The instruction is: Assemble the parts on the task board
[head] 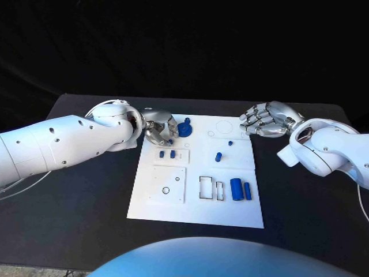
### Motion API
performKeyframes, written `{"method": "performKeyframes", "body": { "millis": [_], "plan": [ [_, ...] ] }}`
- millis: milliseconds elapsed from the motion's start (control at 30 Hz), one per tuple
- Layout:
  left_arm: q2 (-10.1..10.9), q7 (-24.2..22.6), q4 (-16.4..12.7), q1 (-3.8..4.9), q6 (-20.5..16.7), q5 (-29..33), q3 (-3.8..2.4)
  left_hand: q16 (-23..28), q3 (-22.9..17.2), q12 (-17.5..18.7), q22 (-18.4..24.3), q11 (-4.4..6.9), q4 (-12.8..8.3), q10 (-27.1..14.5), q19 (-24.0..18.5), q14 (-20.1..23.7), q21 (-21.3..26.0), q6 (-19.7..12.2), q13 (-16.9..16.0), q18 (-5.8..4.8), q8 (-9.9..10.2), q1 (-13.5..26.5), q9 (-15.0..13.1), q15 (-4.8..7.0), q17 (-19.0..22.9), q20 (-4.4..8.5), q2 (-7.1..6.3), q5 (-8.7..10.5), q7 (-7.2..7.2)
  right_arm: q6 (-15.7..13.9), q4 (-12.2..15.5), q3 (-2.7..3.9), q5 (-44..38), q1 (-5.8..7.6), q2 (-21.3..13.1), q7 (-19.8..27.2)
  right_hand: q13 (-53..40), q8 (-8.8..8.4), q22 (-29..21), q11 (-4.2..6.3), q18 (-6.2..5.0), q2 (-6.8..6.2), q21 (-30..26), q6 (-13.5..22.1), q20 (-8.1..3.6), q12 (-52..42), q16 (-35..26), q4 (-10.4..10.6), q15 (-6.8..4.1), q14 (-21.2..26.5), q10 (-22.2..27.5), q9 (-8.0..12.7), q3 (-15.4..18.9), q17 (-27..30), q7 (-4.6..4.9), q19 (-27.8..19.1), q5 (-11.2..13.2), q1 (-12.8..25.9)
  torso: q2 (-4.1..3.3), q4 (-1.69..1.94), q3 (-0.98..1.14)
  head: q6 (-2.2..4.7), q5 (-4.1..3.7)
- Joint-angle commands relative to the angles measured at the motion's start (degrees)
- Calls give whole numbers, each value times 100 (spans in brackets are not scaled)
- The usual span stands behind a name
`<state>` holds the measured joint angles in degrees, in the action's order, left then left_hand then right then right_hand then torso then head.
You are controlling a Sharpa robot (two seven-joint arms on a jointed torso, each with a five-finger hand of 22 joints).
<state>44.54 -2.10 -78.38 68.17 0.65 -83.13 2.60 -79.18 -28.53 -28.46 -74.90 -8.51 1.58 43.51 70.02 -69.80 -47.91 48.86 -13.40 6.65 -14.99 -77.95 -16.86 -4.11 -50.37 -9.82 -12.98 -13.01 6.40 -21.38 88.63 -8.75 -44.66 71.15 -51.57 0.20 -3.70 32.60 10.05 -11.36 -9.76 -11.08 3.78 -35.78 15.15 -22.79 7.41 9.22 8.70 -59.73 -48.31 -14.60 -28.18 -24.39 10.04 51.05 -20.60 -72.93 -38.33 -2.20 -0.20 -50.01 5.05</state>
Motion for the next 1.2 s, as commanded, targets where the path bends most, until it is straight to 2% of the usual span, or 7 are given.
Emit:
{"method": "performKeyframes", "body": {
  "millis": [33, 300, 567, 767, 867, 967, 1200],
  "plan": [
    [64, -215, -37, 1, -220, 603, -9, -8, 31, -55, -488, 10, -1, 70, 30, 29, -56, 70, 1, 99, -39, 41, -16, -3, 17, -16, 32, -53, 26, 197, -30, 0, -72, -4, -3, 101, 6, -39, -68, 39, -77, -37, 3, -210, 12, 35, -39, -121, -18, 53, 4, 70, -58, 37, 386, -18, 179, -70, 6, 5, -2, 1, -6],
    [471, -501, -288, 8, -301, 2659, -130, 138, 89, -205, -392, 34, 29, 124, -168, 338, 316, 276, 3, 166, -163, 130, -62, 13, 536, -5, 17, -134, 121, 488, -178, 0, -514, -1, -5, 184, -14, -490, -128, 200, -82, -138, 219, -798, -192, 172, 251, -506, -228, -509, -475, 273, -241, -86, 243, 576, 774, -144, 15, 7, -7, 1, -23],
    [877, -1317, -457, 34, -818, 5668, -182, 352, -45, -912, -74, 246, -118, 549, -808, 931, 1587, 476, -197, 374, -540, -64, -324, 195, 1234, 152, 342, -362, 258, 941, -218, 1, -2034, 100, 41, -45, -86, -785, 498, 645, -61, -92, 1454, -1354, -929, 374, 1751, -782, -880, -2410, -1593, 308, -86, -1211, -106, 2258, 826, -127, 40, 14, -16, 1, -215],
    [1098, -1578, -630, 37, -776, 6733, -187, 657, -87, -1090, -43, 331, -152, 777, -909, 1358, 1749, 354, -188, 381, -708, 2, -482, 256, 1812, 215, 489, -664, 244, 1197, -124, 1, -3336, 153, 144, -438, -83, -1099, 1088, 649, -10, -149, 2184, -1575, -1040, 923, 3763, -842, -893, -2595, -1624, 273, -178, -2760, -108, 2390, 581, -36, 38, 1, -34, 10, -323],
    [1162, -1620, -686, 37, -814, 7029, -187, 585, 148, -1085, 100, 416, 240, 1016, -773, 975, 1914, 301, -116, 393, -859, 490, -621, 300, 1595, 249, 535, -118, 106, 1205, -97, 1, -3800, 161, 234, -603, -88, -1248, 1476, 628, -5, -251, 2615, -1632, -1024, 1208, 5212, -812, -853, -2664, -1623, 234, -217, -3807, -99, 2352, 601, 39, 32, -1, -13, 65, -345],
    [1189, -1651, -744, 36, -871, 7199, -186, 605, 242, -1058, 230, 435, 506, 1129, -645, 828, 2047, 215, -75, 385, -901, 669, -681, 340, 1546, 281, 528, -134, 110, 1148, -90, -1, -4139, 161, 323, -811, -119, -1313, 1696, 608, -18, -319, 2852, -1662, -1010, 1307, 5959, -701, -841, -2744, -1657, 198, -127, -4353, -98, 2340, 668, 177, 28, 35, -17, 105, -419],
    [1195, -1726, -864, 35, -1001, 7378, -185, 632, 303, -982, 339, 401, 582, 1092, -514, 713, 2161, -57, -26, 374, -812, 628, -676, 327, 1513, 289, 403, -104, 187, 1129, -123, -14, -4456, 148, 477, -1060, -153, -1411, 2101, 575, -1, -350, 3235, -1649, -981, 1436, 6372, -631, -809, -2746, -1577, 169, 21, -4610, -63, 2304, 691, 159, 38, 33, -33, 89, -416]
  ]
}}
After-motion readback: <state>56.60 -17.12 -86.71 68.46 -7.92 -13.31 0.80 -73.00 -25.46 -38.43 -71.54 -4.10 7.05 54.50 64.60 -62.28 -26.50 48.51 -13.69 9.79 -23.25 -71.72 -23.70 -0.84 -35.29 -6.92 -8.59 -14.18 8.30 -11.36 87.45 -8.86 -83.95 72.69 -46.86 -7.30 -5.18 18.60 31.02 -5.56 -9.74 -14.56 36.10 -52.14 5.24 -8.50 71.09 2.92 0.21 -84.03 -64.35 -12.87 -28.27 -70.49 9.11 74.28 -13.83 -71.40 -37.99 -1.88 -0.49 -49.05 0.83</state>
